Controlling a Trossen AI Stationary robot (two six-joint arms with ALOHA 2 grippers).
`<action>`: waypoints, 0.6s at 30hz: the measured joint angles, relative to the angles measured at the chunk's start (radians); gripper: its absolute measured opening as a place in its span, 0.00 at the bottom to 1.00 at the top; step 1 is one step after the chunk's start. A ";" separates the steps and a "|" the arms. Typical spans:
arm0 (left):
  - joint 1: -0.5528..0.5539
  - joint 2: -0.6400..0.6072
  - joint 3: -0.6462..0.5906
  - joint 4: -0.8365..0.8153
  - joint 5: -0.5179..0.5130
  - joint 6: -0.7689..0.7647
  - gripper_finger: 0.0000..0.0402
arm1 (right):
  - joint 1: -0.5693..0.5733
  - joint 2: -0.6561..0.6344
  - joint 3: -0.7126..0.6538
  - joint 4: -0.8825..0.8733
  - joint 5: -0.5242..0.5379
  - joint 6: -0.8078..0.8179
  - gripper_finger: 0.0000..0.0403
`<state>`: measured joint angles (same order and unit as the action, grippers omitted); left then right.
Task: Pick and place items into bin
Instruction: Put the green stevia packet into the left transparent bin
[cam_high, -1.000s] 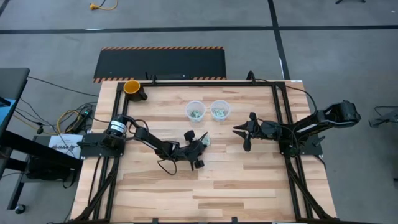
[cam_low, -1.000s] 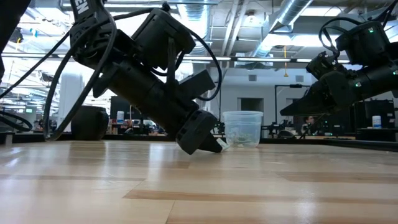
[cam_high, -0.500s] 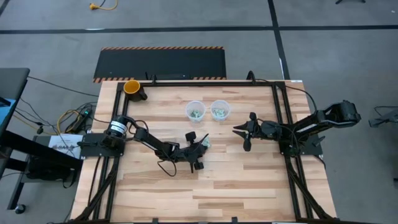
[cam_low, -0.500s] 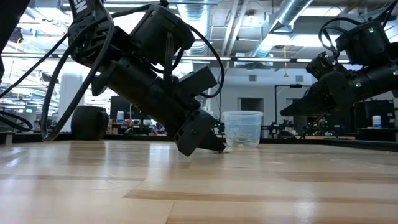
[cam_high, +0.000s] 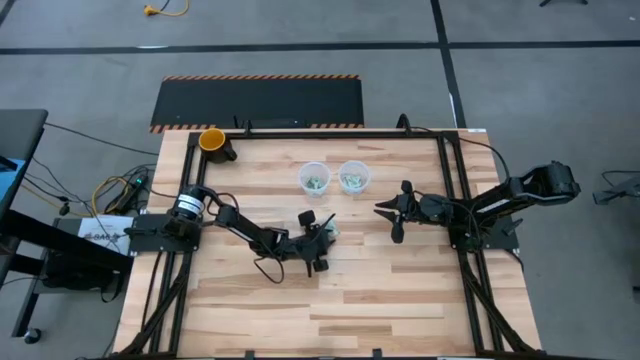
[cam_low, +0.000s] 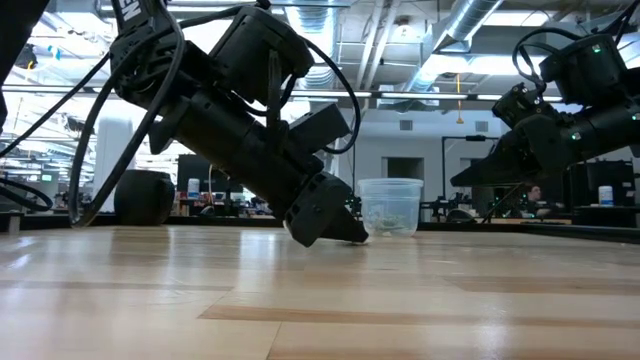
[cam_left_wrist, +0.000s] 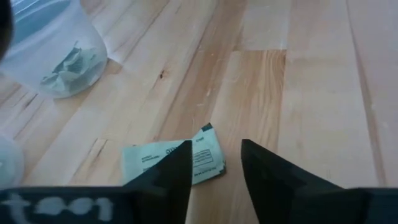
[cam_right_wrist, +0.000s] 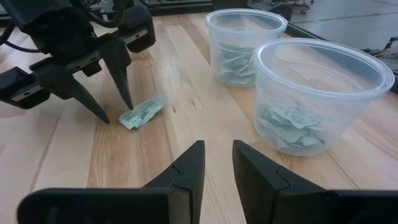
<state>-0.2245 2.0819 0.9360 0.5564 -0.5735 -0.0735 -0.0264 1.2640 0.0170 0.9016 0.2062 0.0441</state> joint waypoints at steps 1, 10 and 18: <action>0.000 0.000 0.000 -0.001 0.000 0.000 0.33 | 0.000 0.000 0.000 0.000 0.000 0.000 0.19; 0.046 -0.009 0.004 -0.105 0.110 -0.138 0.38 | 0.000 0.000 0.000 0.001 0.000 0.000 0.19; 0.033 -0.006 0.002 -0.108 0.125 -0.138 0.12 | 0.000 0.000 0.000 0.002 0.000 0.000 0.19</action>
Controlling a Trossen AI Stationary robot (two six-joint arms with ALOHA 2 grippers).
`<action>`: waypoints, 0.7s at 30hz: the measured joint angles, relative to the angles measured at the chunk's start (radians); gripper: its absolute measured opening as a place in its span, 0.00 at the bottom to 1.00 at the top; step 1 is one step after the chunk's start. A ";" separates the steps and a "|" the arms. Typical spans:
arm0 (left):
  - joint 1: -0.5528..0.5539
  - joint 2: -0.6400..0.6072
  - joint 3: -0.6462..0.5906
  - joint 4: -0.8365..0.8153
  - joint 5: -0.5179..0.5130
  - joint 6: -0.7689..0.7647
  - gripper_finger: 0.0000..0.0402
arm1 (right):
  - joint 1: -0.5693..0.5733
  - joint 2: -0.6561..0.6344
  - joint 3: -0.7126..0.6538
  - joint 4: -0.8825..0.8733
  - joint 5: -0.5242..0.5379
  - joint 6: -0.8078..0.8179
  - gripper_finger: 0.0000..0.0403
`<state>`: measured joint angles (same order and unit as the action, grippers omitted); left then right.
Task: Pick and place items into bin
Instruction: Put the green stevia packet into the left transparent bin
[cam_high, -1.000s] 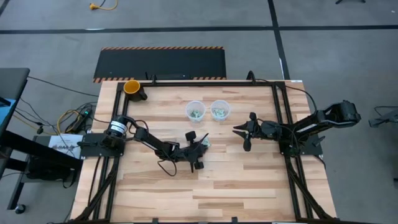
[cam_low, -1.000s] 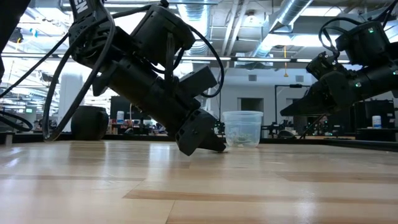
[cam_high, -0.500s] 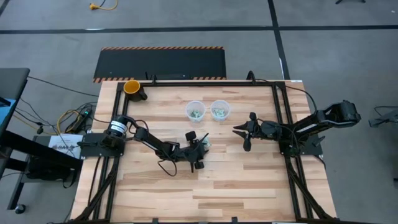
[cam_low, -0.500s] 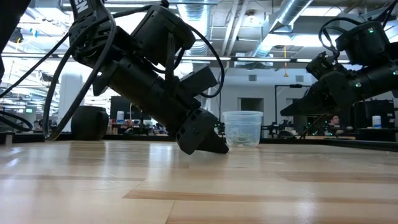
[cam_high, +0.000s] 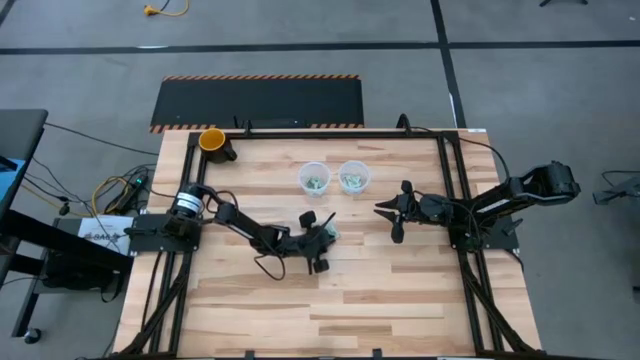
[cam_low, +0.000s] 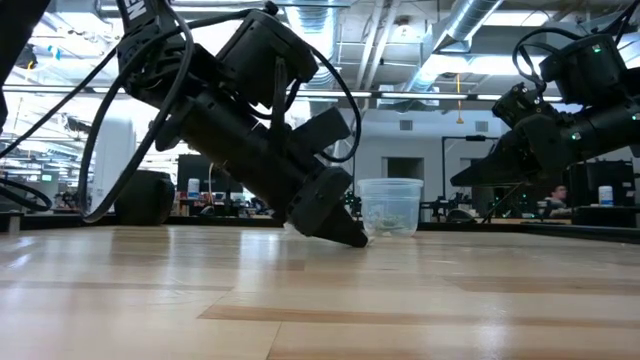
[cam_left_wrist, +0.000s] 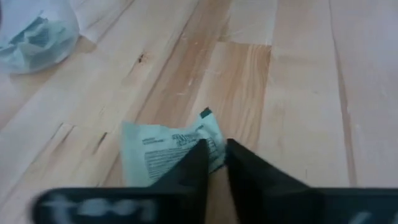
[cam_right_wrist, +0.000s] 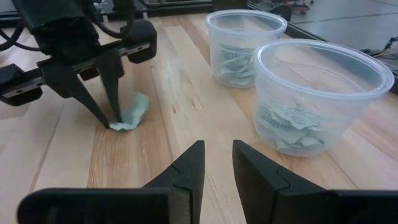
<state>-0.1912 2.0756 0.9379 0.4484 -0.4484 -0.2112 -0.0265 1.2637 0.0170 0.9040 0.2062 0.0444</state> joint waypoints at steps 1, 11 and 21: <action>-0.004 0.000 0.000 0.001 -0.002 0.013 0.07 | 0.000 0.000 0.000 0.001 0.000 0.000 0.19; -0.032 -0.014 -0.007 0.029 -0.109 0.123 0.00 | 0.000 0.000 0.000 0.000 0.000 0.000 0.19; -0.032 -0.173 -0.006 0.032 -0.191 0.283 0.00 | 0.000 0.000 0.000 -0.002 0.000 0.001 0.19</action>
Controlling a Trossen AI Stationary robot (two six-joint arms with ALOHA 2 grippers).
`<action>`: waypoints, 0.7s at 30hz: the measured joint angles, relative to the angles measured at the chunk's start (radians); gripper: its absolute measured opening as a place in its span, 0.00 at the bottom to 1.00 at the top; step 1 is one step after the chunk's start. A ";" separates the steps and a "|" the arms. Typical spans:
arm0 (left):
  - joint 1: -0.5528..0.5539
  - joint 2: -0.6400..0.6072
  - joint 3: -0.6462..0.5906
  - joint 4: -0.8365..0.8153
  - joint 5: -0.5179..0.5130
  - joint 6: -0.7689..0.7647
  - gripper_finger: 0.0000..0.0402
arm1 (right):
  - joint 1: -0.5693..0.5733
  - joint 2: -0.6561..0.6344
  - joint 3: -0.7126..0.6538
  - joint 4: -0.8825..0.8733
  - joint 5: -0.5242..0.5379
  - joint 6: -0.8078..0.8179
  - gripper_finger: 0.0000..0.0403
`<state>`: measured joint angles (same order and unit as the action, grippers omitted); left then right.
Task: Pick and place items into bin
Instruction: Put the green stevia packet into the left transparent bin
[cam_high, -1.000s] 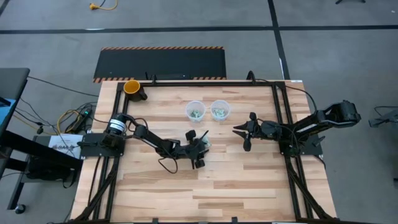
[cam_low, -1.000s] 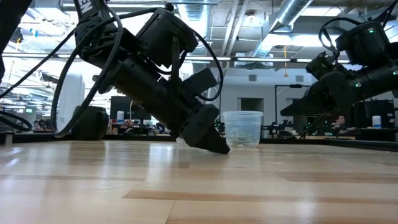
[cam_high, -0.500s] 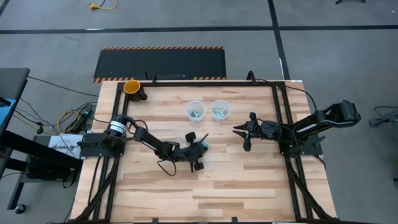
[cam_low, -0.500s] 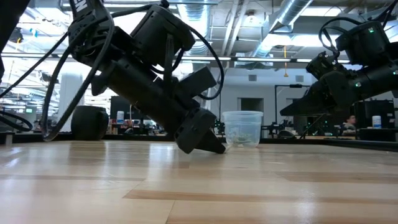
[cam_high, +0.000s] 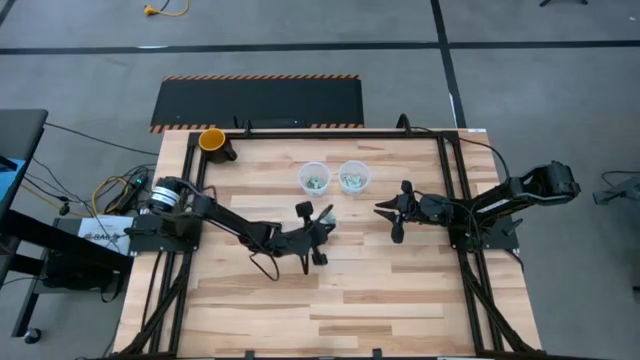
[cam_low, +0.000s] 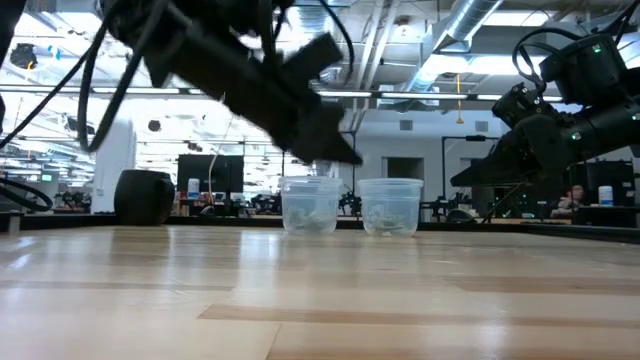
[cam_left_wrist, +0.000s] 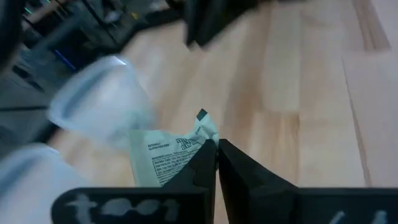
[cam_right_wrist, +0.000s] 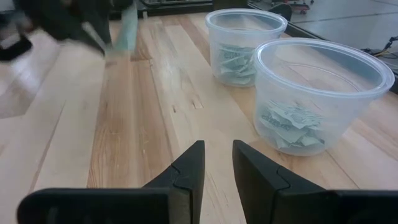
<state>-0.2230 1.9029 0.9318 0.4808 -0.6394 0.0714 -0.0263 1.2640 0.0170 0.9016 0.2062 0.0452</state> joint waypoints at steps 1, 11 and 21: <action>0.000 -0.022 0.000 -0.002 -0.013 0.018 0.00 | 0.000 0.000 0.000 0.000 0.000 0.000 0.19; 0.064 -0.157 0.002 -0.057 -0.190 0.179 0.00 | 0.000 0.000 0.000 -0.004 0.000 0.000 0.19; 0.276 -0.158 0.002 -0.238 0.009 0.021 0.00 | 0.000 0.000 0.000 -0.004 0.000 0.007 0.19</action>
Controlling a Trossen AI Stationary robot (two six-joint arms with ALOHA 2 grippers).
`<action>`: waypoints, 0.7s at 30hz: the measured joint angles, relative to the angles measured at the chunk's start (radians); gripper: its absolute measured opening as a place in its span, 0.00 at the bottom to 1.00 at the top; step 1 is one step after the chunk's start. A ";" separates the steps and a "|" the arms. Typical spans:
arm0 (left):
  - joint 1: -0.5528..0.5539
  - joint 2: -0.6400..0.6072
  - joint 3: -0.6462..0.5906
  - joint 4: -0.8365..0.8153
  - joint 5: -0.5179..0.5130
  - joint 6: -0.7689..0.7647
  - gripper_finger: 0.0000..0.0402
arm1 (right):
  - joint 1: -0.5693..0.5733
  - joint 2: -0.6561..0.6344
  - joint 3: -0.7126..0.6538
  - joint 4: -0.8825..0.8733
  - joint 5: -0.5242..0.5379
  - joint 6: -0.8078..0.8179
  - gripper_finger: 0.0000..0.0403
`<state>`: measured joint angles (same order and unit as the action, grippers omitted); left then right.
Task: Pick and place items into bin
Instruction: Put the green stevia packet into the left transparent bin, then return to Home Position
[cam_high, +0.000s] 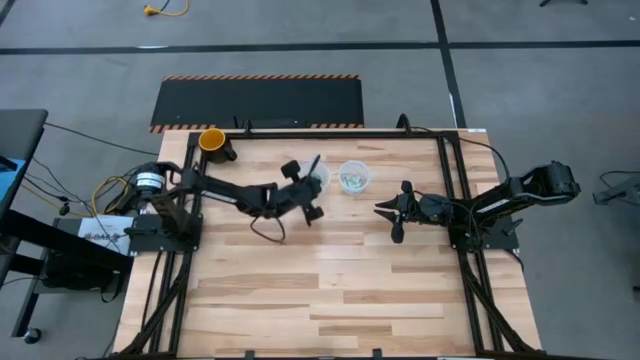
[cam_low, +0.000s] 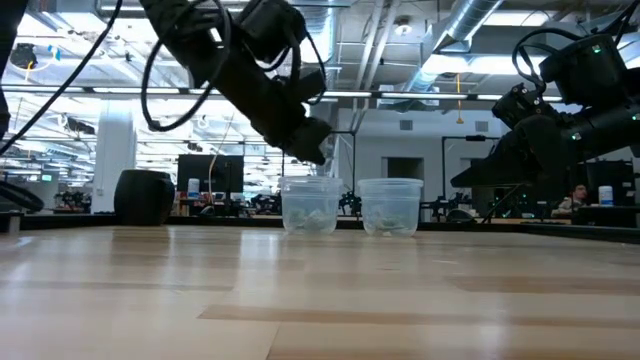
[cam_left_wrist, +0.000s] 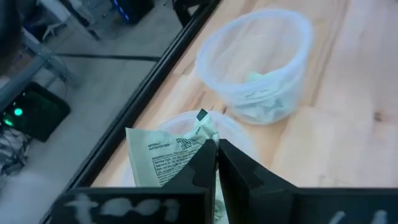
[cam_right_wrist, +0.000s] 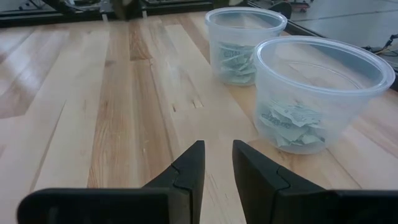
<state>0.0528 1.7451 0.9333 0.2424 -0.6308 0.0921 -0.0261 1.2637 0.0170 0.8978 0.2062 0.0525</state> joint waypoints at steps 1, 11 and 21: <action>0.013 0.000 0.000 -0.001 0.008 -0.003 0.00 | 0.000 0.000 0.000 0.000 0.000 0.000 0.19; 0.041 0.000 0.000 0.033 0.019 -0.021 0.02 | 0.000 0.000 0.000 0.000 0.000 -0.005 0.19; 0.038 0.000 0.000 0.036 0.024 -0.002 0.19 | 0.000 0.000 0.000 0.000 0.000 -0.007 0.19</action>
<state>0.0906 1.7451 0.9333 0.2787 -0.6071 0.0902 -0.0264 1.2640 0.0170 0.8978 0.2062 0.0459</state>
